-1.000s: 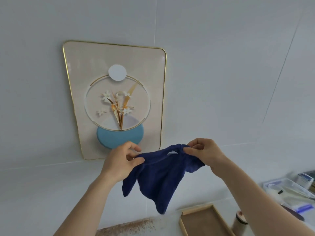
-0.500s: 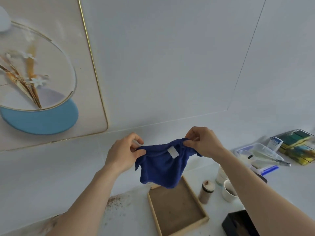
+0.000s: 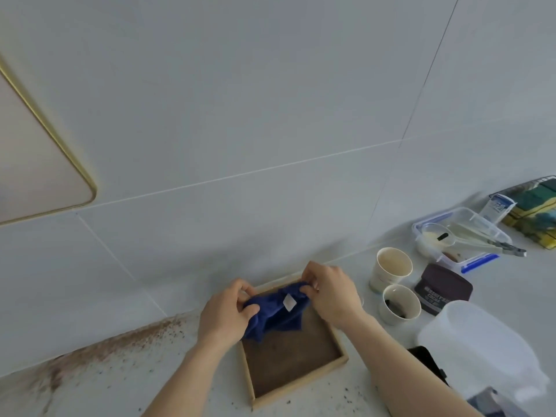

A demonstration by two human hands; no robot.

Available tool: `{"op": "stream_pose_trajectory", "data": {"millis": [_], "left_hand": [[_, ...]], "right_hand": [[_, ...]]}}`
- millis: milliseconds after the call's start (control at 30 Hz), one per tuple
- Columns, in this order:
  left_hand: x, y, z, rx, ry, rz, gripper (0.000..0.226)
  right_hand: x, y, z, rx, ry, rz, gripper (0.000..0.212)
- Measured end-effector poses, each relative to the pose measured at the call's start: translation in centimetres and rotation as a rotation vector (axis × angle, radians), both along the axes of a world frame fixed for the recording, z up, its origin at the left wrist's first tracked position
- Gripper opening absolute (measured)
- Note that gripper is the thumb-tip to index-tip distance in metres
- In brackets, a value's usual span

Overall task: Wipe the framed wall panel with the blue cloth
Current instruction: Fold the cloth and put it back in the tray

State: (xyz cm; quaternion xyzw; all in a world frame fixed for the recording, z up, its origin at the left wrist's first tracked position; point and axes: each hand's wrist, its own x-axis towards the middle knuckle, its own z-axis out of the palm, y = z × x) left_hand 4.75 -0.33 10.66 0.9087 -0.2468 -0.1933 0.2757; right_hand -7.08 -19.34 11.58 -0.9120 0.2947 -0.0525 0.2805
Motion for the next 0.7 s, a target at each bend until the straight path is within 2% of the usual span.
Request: {"op": "stream_pose_trajectory", "data": {"millis": [167,300,400,567,700], "left_hand": [[-1.5,-0.3,-4.2,0.058,-0.03,0.005,0.019],[-3.3,0.0,-7.2,0.154,-0.08,-0.077,0.023],[-4.7,0.3,-8.5,0.234,-0.163,-0.175,0.027],[-6.2,1.2,-9.8,0.442,-0.221,-0.379,0.051],[-7.2,2.1,-10.2,0.56,-0.145,-0.497,0.069]], "right_hand": [[-1.2,1.2,-5.7,-0.111,0.037,0.125,0.014],[-2.9,2.2,-10.1,-0.129,0.167,0.224,0.034],[-4.2,2.8,-11.8,-0.093,0.3,0.286,0.037],[-5.9,3.2,-13.7,-0.083,0.453,0.371,0.055],[-6.0,3.6,-14.0,-0.125,0.533,0.399,0.068]]}}
